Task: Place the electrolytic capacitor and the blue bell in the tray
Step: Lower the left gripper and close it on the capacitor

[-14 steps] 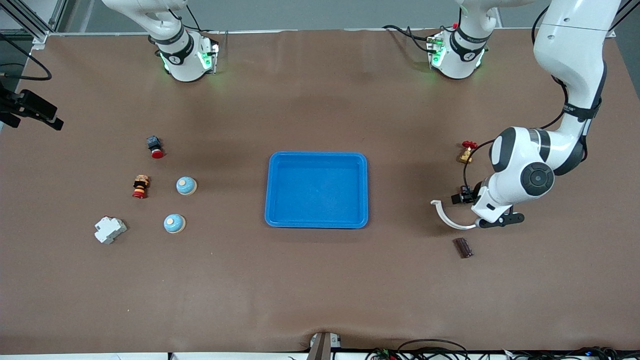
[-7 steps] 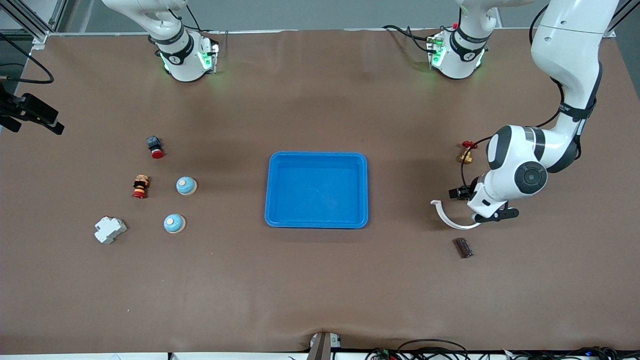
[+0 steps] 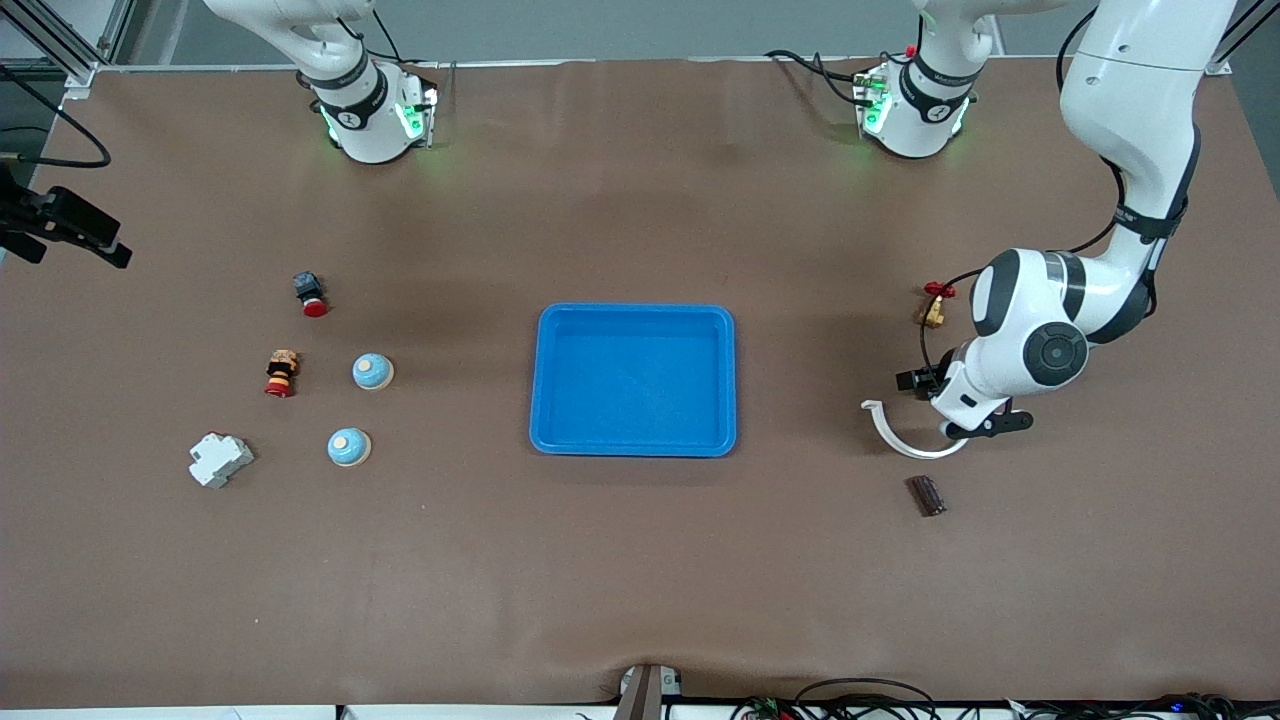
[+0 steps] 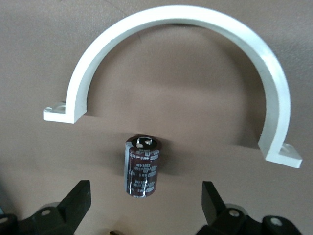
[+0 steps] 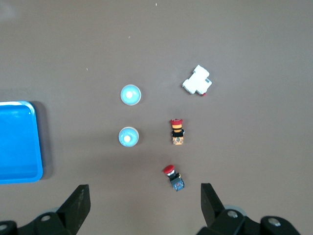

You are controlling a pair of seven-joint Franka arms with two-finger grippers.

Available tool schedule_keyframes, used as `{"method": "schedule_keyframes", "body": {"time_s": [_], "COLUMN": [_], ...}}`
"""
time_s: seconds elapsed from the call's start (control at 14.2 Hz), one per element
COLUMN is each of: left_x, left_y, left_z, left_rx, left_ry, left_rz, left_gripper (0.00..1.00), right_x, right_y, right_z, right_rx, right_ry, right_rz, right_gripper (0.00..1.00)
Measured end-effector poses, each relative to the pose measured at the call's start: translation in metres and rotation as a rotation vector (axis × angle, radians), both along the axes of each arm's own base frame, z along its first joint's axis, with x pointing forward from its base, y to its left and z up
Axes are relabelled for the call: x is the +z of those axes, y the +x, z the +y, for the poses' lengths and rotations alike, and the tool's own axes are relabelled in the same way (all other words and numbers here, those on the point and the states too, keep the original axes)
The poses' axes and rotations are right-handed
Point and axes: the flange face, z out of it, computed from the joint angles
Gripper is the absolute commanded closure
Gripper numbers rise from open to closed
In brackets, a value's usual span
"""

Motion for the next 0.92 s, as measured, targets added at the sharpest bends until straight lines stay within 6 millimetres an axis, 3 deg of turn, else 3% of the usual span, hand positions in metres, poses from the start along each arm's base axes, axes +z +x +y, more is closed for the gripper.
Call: {"method": "schedule_keyframes", "body": {"time_s": [0.42,0.49,0.78,0.92], "left_x": [-0.013,-0.016,-0.023,-0.023], "left_y": [-0.004,-0.004,-0.005,-0.005], "left_z": [0.000,0.000,0.001,0.002], "left_rx": [0.000,0.000,0.002,0.005], "left_ry": [-0.002,-0.003,-0.004,-0.004], "left_rz": [0.011,0.012,0.017,0.016], "left_gripper": [0.00,0.05,0.56,0.77], "right_x": [-0.012,-0.012,-0.012,-0.012], "right_y": [-0.005,-0.005,-0.005,-0.005], "right_z": [0.007,0.008,0.013,0.013], "right_rx": [0.012,0.015,0.024,0.024], "right_ry": [0.004,0.004,0.003,0.003], "right_rz": [0.060,0.062,0.063,0.063], "right_gripper": [0.00,0.00,0.00,0.00]}}
